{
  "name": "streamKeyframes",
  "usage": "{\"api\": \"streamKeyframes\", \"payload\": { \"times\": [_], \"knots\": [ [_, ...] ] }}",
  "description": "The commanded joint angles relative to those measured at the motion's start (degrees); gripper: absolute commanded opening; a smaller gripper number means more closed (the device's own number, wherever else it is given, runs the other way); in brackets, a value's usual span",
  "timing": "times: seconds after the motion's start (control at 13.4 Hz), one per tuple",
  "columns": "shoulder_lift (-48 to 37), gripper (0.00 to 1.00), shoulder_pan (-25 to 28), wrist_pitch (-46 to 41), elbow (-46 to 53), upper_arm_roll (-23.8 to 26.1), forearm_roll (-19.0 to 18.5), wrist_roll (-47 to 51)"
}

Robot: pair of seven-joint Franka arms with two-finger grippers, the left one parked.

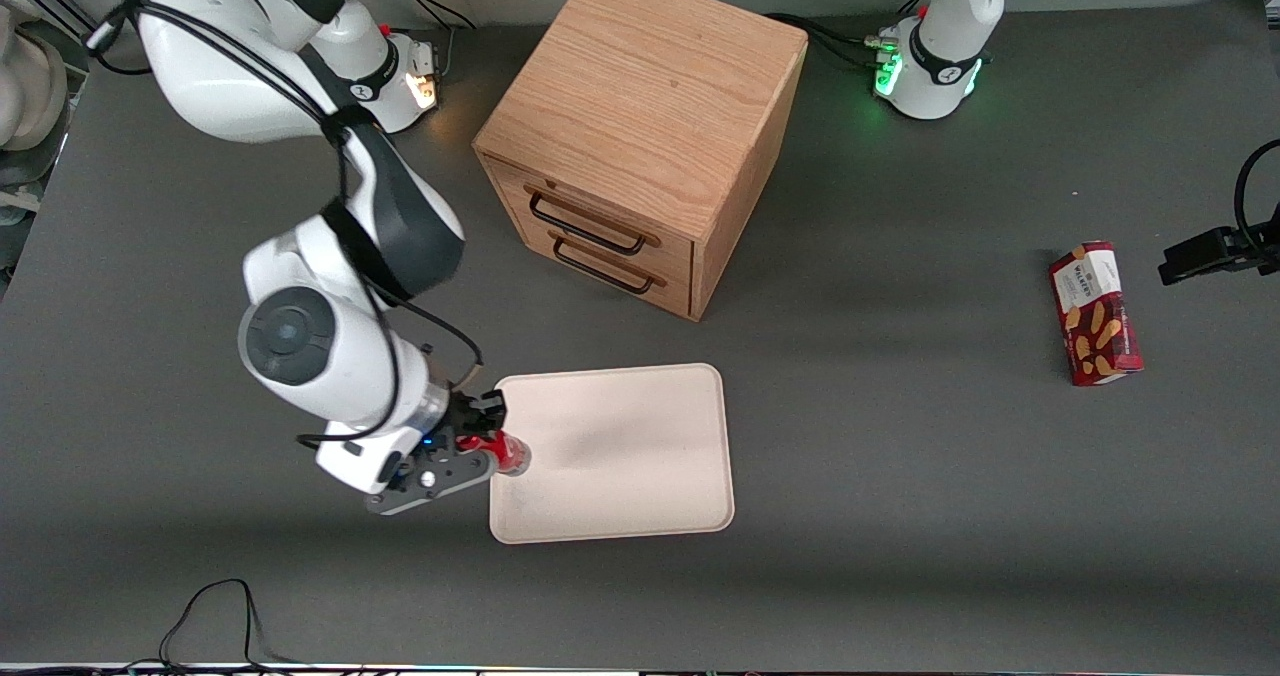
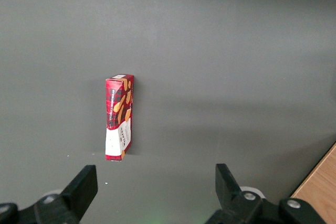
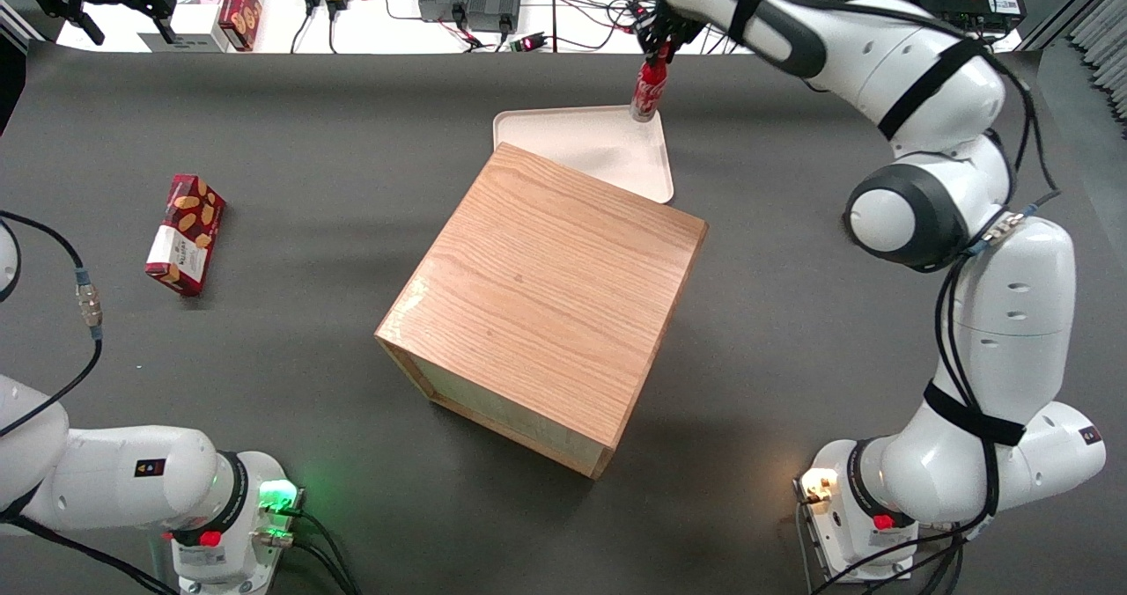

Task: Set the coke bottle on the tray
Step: 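Carry the bottle over the cream tray and lower it onto the tray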

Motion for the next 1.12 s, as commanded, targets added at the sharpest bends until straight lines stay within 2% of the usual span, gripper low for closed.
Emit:
{"api": "streamKeyframes", "payload": {
  "times": [0.0, 0.6, 0.67, 0.75, 1.05],
  "knots": [
    [3.83, 0.00, 1.22, 3.38, 1.46, 0.76, -6.22, 1.95],
    [7.88, 0.00, 0.60, 11.21, -0.12, 0.50, -7.12, 3.27],
    [7.88, 0.60, 0.25, 11.39, -0.56, 0.50, -7.03, 5.18],
    [7.80, 1.00, 0.16, 12.52, -1.17, 0.50, -7.03, 8.07],
    [7.62, 1.00, 0.08, 14.56, -2.59, 0.50, -7.03, 10.39]
  ]
}}
